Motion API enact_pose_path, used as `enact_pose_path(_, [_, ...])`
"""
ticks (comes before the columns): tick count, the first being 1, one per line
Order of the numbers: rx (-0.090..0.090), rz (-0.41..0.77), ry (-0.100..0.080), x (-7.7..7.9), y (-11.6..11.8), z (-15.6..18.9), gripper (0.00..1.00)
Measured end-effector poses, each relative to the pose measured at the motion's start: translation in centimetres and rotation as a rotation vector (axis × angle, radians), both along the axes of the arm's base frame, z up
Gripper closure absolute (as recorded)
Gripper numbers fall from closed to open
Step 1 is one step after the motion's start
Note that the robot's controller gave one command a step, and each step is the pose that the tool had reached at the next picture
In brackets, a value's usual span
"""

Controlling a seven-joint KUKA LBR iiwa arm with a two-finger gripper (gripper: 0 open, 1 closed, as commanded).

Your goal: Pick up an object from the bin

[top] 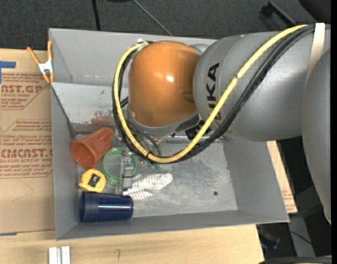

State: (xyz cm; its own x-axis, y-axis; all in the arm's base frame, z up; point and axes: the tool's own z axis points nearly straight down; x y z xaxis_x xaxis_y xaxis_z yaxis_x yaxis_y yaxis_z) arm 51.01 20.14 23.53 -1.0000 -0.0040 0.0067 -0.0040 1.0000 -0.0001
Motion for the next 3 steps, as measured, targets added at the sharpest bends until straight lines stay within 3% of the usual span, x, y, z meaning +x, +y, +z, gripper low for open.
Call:
enact_pose_path(1, [0.002,-0.003,-0.008,0.2,-0.1,0.5,0.0])
enact_pose_path(2, [0.003,0.05,-0.015,0.4,0.0,-3.9,0.0])
enact_pose_path(3, [0.002,0.142,-0.012,0.6,-0.3,-10.7,0.0])
